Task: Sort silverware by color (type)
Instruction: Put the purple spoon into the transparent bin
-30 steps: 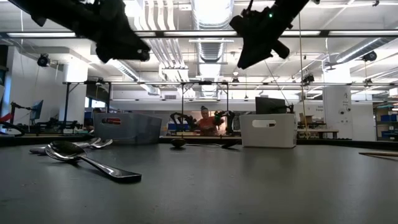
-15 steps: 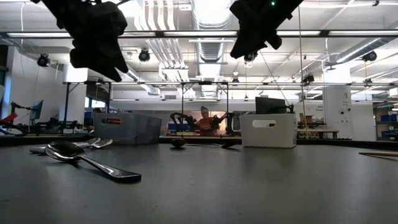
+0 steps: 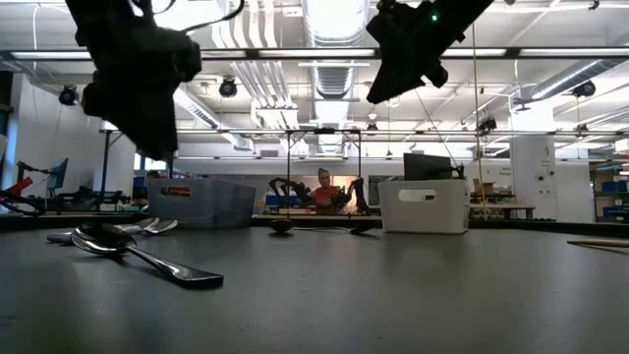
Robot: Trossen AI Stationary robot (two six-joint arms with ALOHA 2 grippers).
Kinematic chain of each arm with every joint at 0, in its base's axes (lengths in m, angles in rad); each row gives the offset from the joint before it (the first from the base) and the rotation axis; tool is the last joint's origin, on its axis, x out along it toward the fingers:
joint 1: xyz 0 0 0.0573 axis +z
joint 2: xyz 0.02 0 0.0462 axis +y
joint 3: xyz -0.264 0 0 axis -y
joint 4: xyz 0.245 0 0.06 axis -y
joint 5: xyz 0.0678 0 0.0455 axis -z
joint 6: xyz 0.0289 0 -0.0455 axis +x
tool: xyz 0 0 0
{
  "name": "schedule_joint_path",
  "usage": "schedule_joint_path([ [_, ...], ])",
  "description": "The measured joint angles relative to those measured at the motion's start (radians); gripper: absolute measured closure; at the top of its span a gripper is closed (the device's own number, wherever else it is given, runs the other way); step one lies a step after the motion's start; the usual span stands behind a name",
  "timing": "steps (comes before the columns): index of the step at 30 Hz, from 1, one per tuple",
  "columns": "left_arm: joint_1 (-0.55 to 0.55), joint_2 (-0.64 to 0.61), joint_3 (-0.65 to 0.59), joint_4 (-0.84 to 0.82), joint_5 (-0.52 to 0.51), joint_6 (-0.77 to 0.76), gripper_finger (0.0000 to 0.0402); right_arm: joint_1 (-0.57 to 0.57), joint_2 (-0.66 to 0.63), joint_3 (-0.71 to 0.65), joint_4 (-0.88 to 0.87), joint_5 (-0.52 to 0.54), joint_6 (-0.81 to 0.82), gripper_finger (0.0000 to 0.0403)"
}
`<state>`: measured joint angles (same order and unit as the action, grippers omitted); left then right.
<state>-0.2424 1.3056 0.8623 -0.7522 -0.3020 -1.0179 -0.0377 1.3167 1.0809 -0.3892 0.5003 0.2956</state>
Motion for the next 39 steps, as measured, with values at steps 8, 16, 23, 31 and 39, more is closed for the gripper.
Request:
schedule_joint_path([
  [8, -0.012, 0.087, 0.003, -0.113, 0.035, -0.137, 0.0217, 0.011, 0.000, -0.065, 0.068, -0.002, 0.000, 0.0343],
  [16, -0.011, 0.180, 0.000, -0.125, 0.042, -0.148, 0.0217, 0.045, 0.000, -0.087, 0.081, -0.003, 0.019, 0.0343],
  [23, -0.008, 0.238, 0.000, -0.135, 0.028, -0.145, 0.0217, 0.060, 0.000, -0.087, 0.085, -0.003, 0.022, 0.0343],
  [31, -0.006, 0.244, 0.000, -0.130, -0.030, -0.189, 0.0212, 0.060, 0.000, -0.087, 0.085, -0.003, 0.026, 0.0343],
  [39, 0.006, 0.263, -0.001, -0.112, -0.030, -0.196, 0.0221, 0.060, 0.000, -0.087, 0.085, -0.003, 0.026, 0.0343],
])
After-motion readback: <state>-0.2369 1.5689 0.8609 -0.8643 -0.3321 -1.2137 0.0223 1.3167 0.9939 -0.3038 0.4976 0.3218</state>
